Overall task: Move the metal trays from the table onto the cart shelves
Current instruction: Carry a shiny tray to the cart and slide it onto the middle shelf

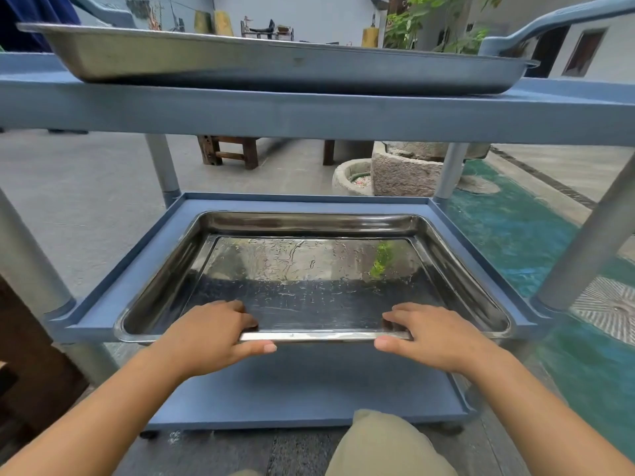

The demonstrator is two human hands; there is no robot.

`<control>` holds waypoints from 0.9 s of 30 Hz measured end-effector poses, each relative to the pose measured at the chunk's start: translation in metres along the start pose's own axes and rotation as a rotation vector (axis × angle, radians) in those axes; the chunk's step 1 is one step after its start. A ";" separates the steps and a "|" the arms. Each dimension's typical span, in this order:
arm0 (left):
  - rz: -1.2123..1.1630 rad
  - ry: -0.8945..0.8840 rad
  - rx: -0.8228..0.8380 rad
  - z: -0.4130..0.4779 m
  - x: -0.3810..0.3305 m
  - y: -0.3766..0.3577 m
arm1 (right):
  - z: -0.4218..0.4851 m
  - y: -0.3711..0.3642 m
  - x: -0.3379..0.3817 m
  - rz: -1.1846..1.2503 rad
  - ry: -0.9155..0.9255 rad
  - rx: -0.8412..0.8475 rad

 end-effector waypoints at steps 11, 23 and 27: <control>-0.003 0.000 -0.109 0.019 0.007 0.006 | 0.020 0.003 -0.010 0.031 -0.009 -0.016; 0.050 0.093 -0.138 0.047 0.009 -0.001 | 0.054 0.008 -0.030 0.039 0.001 -0.051; 0.042 0.143 -0.156 0.048 0.000 0.002 | 0.069 0.017 -0.040 0.151 -0.002 -0.062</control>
Point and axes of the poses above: each hand's wrist, its own z-axis towards the middle knuckle, its own y-axis out of the back of the hand, x = y × z, the point moved 7 cm from there along z, towards the middle knuckle, and after that the axes turned 2 degrees about x, right-handed, at the moved point
